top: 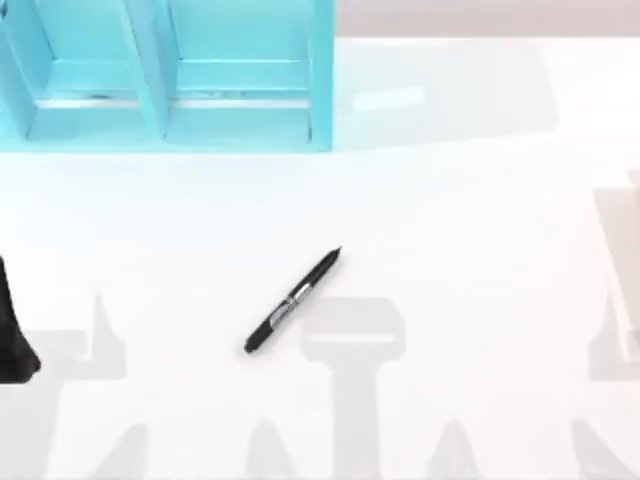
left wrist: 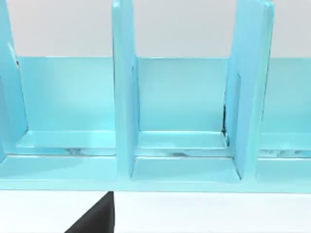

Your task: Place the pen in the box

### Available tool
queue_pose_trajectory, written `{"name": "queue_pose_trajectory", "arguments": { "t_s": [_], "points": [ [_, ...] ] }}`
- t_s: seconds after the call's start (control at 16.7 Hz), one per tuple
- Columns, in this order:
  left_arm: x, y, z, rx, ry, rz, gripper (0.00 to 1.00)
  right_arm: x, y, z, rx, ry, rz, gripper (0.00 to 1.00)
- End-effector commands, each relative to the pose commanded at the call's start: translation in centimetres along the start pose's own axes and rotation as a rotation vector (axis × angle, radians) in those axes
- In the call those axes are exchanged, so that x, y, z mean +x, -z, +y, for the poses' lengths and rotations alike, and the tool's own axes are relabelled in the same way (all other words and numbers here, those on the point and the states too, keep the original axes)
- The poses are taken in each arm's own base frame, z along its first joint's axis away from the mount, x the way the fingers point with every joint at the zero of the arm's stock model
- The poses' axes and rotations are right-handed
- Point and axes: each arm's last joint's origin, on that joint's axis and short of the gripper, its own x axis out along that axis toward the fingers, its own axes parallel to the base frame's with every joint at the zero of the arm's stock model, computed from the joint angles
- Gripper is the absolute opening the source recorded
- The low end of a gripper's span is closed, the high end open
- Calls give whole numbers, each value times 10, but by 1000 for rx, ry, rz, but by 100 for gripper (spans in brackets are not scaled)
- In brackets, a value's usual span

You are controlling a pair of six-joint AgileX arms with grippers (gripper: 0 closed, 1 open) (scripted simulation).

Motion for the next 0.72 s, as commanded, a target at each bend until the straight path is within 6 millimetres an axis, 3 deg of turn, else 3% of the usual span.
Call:
{"name": "queue_pose_trajectory", "arguments": {
  "t_s": [0.36,0.72],
  "points": [
    [0,0,0,0,0,0,100,2,-13,3,67,-28,86,100],
    [0,0,0,0,0,0,100,27,-74,16,324,-64,394,100]
  ]
}}
